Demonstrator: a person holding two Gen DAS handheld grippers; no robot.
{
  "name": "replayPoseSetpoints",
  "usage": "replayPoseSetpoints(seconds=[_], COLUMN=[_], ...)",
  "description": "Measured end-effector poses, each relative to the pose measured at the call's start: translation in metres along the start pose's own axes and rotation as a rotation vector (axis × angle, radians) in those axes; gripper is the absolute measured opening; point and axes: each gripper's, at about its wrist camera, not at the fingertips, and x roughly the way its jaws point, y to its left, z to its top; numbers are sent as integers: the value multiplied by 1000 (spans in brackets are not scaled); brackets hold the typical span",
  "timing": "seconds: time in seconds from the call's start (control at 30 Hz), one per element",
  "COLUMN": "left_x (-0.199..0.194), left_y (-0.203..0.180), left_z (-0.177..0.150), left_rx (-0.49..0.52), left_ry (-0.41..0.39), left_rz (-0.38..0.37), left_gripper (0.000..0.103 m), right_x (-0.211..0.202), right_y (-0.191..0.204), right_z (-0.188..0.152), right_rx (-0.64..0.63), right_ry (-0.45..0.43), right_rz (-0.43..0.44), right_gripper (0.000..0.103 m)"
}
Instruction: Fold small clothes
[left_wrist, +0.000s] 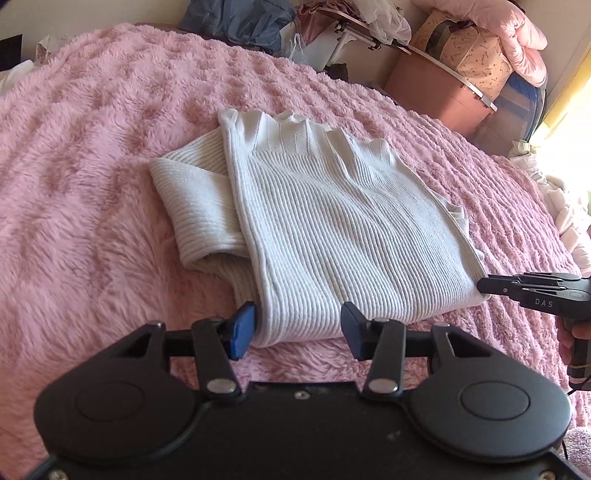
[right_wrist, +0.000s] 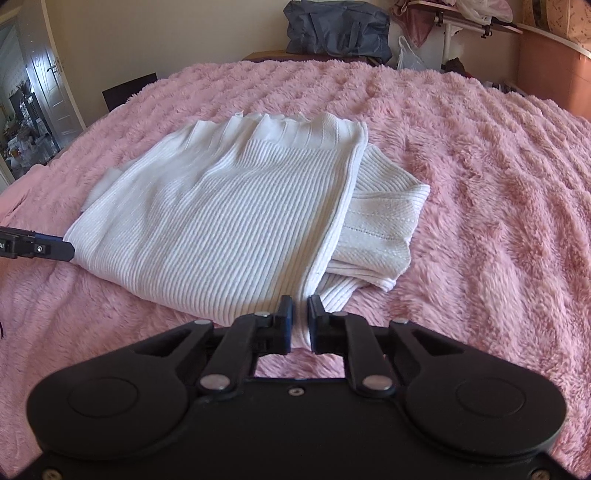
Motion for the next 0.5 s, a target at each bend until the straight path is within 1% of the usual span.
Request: replayPoseSetpoints(seconds=[0.03, 0.1, 0.23, 0.27, 0.3, 0.33, 0.4, 0.5], left_x=[-1, -3, 5, 7, 8, 9, 10, 9], left_y=[0, 1, 0, -1, -2, -2, 0, 8], left_z=[0, 4, 7, 7, 7, 7, 8, 9], left_rx=[7, 5, 5, 7, 10, 11, -10, -56], left_ry=[-7, -11, 11, 16, 18, 18, 23, 17], left_rz=[7, -12, -28, -34, -36, -41, -54, -62], left_gripper=[49, 49, 48, 46, 43, 26, 5, 4], right_x=[-1, -1, 6, 7, 8, 7, 6, 5], right_y=[0, -1, -6, -6, -6, -5, -1, -3], right_z=[0, 0, 0, 0, 0, 0, 0, -1], right_rx=[1, 4, 37, 43, 48, 47, 33, 42], right_ry=[-2, -5, 15, 16, 8, 4, -2, -7], right_rz=[1, 6, 22, 24, 21, 24, 23, 17], right_gripper=[10, 10, 13, 13, 10, 9, 9, 8])
